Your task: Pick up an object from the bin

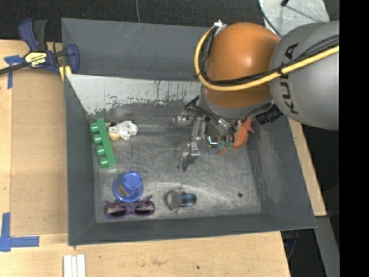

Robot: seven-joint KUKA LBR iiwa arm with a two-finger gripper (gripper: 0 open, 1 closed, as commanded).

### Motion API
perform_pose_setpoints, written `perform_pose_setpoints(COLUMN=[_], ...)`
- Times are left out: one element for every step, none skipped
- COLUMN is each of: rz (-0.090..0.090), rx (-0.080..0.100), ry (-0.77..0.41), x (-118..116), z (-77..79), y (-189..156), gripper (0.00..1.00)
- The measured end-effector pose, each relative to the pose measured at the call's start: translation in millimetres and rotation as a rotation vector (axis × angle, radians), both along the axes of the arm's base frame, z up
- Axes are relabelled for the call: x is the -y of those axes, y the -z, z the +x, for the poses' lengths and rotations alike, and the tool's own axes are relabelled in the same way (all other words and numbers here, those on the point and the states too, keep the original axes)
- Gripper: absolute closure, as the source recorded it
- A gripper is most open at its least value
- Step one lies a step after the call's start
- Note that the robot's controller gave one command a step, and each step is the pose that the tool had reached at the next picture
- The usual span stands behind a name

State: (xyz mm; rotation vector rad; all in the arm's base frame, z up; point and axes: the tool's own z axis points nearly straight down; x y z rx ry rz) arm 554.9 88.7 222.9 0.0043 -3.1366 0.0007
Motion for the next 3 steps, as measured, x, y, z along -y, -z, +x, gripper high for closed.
perform_pose_setpoints(rz=[0.001,0.001,0.001], rx=[0.008,0.011,0.007], ry=[0.002,-0.115,-0.357], x=[0.2,7.1,27.8], z=[1.6,-15.7,-46.0], y=[-4.5,33.4,60.2], gripper=[0.0,0.0,0.0])
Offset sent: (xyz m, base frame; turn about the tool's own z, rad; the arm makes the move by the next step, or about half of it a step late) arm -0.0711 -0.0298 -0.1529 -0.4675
